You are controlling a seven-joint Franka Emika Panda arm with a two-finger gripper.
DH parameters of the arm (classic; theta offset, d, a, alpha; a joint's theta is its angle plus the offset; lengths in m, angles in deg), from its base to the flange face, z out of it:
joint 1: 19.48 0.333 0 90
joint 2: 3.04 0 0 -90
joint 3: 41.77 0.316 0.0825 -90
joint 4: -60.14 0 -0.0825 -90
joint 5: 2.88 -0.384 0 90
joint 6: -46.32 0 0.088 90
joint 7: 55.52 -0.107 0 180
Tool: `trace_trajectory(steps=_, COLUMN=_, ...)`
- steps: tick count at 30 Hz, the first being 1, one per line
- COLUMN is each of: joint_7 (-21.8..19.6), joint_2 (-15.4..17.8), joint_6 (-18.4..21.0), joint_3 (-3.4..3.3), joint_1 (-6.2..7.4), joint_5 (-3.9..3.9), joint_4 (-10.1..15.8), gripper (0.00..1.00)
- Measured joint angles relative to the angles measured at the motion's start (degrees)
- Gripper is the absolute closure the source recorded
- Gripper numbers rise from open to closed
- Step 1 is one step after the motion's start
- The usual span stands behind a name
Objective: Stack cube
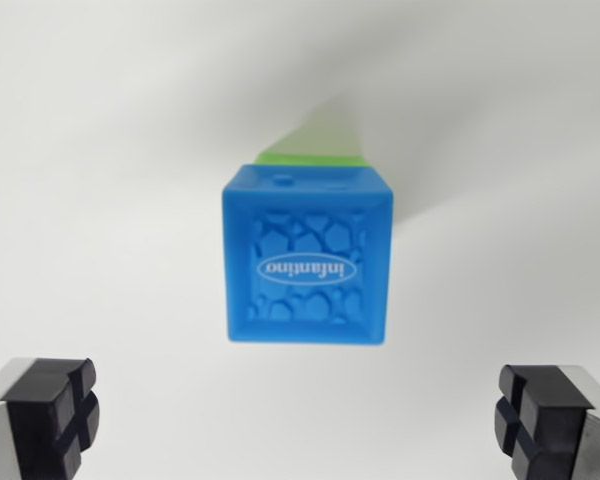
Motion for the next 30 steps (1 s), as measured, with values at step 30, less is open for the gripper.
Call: trace_trajectory(steps=30, joint_7=0.24, joint_2=11.15, joint_6=17.15, joint_3=0.03, joint_1=0.00, joint_5=-0.38, joint_4=-6.09, gripper=0.00)
